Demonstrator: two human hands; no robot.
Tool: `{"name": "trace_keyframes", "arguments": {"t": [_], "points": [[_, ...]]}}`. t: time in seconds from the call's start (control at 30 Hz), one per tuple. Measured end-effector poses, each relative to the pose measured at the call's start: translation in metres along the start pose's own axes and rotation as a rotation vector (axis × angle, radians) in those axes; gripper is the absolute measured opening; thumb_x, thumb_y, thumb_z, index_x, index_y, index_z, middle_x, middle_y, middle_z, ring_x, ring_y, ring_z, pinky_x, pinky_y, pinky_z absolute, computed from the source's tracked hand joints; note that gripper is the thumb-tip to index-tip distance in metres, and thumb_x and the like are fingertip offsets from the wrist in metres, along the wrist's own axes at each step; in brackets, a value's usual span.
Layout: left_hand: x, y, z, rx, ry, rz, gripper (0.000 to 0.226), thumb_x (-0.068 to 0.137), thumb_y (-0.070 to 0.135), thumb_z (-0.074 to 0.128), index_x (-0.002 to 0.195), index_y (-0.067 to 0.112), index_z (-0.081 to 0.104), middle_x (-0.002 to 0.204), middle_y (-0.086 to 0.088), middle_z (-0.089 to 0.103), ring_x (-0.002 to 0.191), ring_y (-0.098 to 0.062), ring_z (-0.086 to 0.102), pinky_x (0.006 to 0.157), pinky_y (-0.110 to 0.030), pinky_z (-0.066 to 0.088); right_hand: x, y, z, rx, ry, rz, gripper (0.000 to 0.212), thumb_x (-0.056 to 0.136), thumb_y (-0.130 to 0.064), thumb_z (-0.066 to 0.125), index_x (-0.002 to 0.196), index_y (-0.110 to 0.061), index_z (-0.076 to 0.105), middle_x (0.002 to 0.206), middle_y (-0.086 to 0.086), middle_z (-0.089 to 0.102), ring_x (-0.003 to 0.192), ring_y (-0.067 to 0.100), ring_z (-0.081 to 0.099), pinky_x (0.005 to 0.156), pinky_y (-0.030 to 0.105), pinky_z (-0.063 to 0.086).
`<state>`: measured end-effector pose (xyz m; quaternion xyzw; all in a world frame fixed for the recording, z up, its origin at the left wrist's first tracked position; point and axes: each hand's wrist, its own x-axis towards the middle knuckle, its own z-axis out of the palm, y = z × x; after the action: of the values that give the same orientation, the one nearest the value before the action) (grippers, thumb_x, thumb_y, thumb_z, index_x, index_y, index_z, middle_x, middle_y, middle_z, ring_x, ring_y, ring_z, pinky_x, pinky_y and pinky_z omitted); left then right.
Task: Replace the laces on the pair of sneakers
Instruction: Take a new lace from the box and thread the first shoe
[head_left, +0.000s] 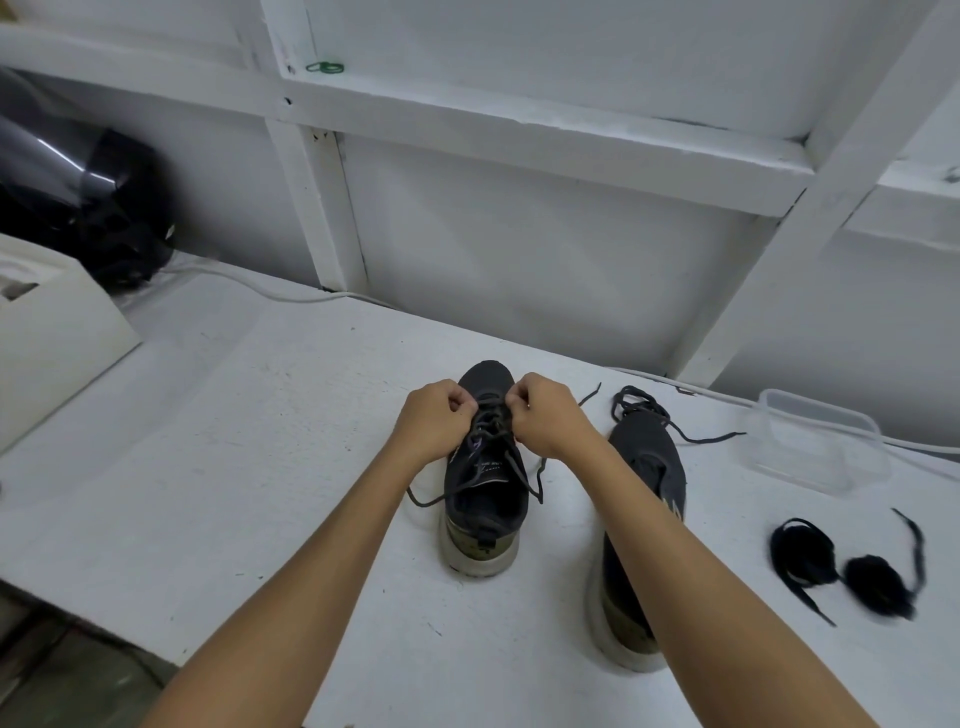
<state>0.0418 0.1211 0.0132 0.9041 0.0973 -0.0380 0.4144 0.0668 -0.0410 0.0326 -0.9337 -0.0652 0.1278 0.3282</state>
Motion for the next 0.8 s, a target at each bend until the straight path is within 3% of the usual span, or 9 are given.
{"name": "trace_keyframes", "arguments": {"t": [0.17, 0.3, 0.47, 0.57, 0.67, 0.8], "points": [[-0.003, 0.0, -0.008, -0.029, 0.032, 0.091, 0.004, 0.092, 0.023, 0.066, 0.092, 0.022, 0.07, 0.089, 0.012, 0.067, 0.086, -0.003, 0.061, 0.07, -0.013, 0.042, -0.003, -0.001, -0.009, 0.008, 0.022, -0.098, 0.003, 0.096, -0.023, 0.064, 0.095, -0.022, 0.067, 0.097, -0.003, 0.068, 0.088, 0.014, 0.061, 0.065, 0.016, 0.04], [-0.003, 0.001, -0.008, 0.054, -0.033, 0.147, 0.013, 0.087, 0.028, 0.075, 0.1, 0.025, 0.078, 0.09, 0.014, 0.067, 0.086, -0.003, 0.061, 0.074, -0.011, 0.042, -0.001, -0.005, -0.012, -0.106, -0.052, -0.124, 0.01, 0.095, -0.024, 0.068, 0.098, -0.021, 0.077, 0.095, -0.004, 0.069, 0.09, 0.014, 0.059, 0.077, 0.022, 0.041], [-0.001, 0.007, -0.004, 0.161, -0.042, 0.114, 0.01, 0.093, 0.023, 0.068, 0.096, 0.02, 0.078, 0.095, 0.004, 0.071, 0.088, -0.014, 0.064, 0.082, -0.027, 0.05, 0.001, -0.009, -0.007, -0.238, -0.067, -0.15, 0.013, 0.098, -0.016, 0.058, 0.104, -0.013, 0.07, 0.112, 0.006, 0.063, 0.102, 0.024, 0.059, 0.083, 0.03, 0.046], [-0.002, 0.009, -0.005, 0.2, -0.03, 0.12, 0.018, 0.097, 0.018, 0.058, 0.087, 0.01, 0.07, 0.089, -0.002, 0.068, 0.08, -0.02, 0.064, 0.073, -0.032, 0.052, -0.004, -0.009, -0.007, -0.237, -0.059, -0.149, 0.016, 0.101, -0.018, 0.051, 0.106, -0.009, 0.063, 0.118, 0.01, 0.057, 0.1, 0.026, 0.058, 0.083, 0.032, 0.046], [-0.006, 0.002, -0.007, 0.065, -0.019, 0.044, 0.023, 0.097, 0.02, 0.051, 0.088, 0.006, 0.066, 0.084, -0.003, 0.068, 0.076, -0.02, 0.063, 0.062, -0.027, 0.047, -0.01, -0.002, -0.011, -0.132, -0.062, -0.086, 0.026, 0.103, -0.018, 0.045, 0.106, 0.002, 0.061, 0.113, 0.02, 0.063, 0.096, 0.034, 0.065, 0.076, 0.042, 0.052], [-0.011, -0.005, -0.006, -0.058, -0.004, -0.041, 0.02, 0.097, 0.023, 0.052, 0.098, 0.008, 0.064, 0.098, -0.007, 0.072, 0.094, -0.022, 0.067, 0.07, -0.024, 0.048, -0.015, 0.003, -0.011, 0.011, -0.103, -0.001, 0.019, 0.105, -0.024, 0.042, 0.109, -0.012, 0.056, 0.108, 0.005, 0.065, 0.095, 0.025, 0.069, 0.07, 0.03, 0.051]]}}
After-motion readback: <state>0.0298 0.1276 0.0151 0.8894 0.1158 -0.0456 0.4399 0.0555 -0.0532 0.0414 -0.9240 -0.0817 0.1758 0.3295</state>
